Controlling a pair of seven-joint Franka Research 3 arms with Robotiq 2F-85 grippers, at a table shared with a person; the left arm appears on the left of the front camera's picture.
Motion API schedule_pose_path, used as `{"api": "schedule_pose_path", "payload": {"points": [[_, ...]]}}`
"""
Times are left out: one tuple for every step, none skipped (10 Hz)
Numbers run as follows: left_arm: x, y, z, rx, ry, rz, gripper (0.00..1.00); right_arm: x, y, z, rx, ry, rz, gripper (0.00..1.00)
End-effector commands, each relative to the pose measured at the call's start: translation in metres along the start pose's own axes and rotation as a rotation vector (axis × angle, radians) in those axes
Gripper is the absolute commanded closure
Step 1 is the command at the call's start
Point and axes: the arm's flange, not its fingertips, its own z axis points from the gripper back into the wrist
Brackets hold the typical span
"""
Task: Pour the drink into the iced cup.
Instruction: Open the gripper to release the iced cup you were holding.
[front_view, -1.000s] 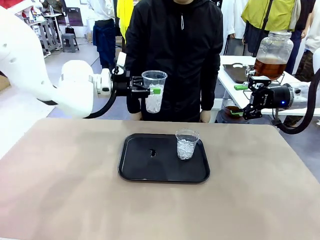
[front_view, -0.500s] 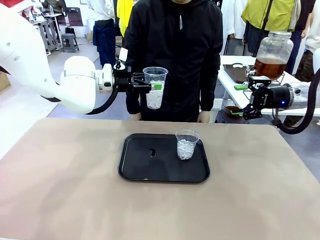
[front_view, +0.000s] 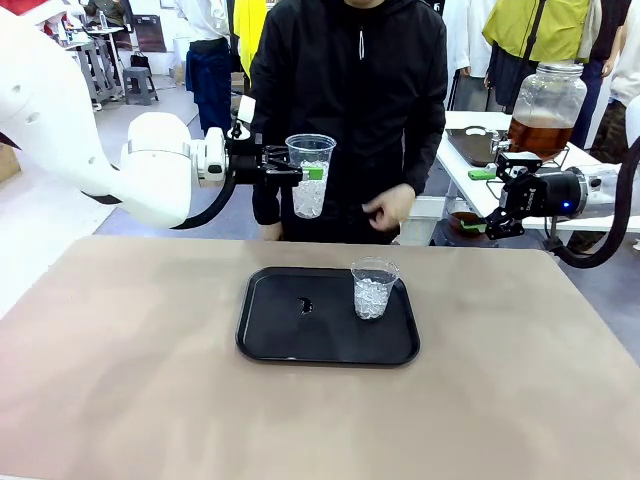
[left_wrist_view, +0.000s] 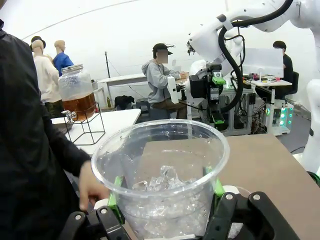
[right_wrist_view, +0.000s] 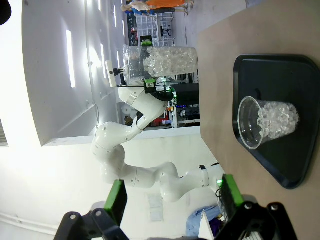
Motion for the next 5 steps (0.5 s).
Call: {"api": "schedule_pose_path", "payload": {"points": [[0.0049, -0.0027, 0.0014, 0.001, -0.005, -0.012, 0.22, -0.0006, 0.0012, 0.0001, 0.0, -0.003, 0.002, 0.0], [0.0049, -0.0027, 0.0014, 0.001, -0.005, -0.012, 0.22, -0.0006, 0.0012, 0.0001, 0.0, -0.003, 0.002, 0.0], [0.0049, -0.0027, 0.0014, 0.001, -0.005, -0.012, 0.22, -0.0006, 0.0012, 0.0001, 0.0, -0.003, 0.002, 0.0], [0.0049, -0.0027, 0.0014, 0.001, -0.005, -0.012, 0.22, -0.0006, 0.0012, 0.0001, 0.0, -0.003, 0.002, 0.0], [0.0049, -0.0027, 0.0014, 0.001, -0.005, -0.012, 0.22, -0.0006, 0.0012, 0.0001, 0.0, -0.003, 0.002, 0.0]]}}
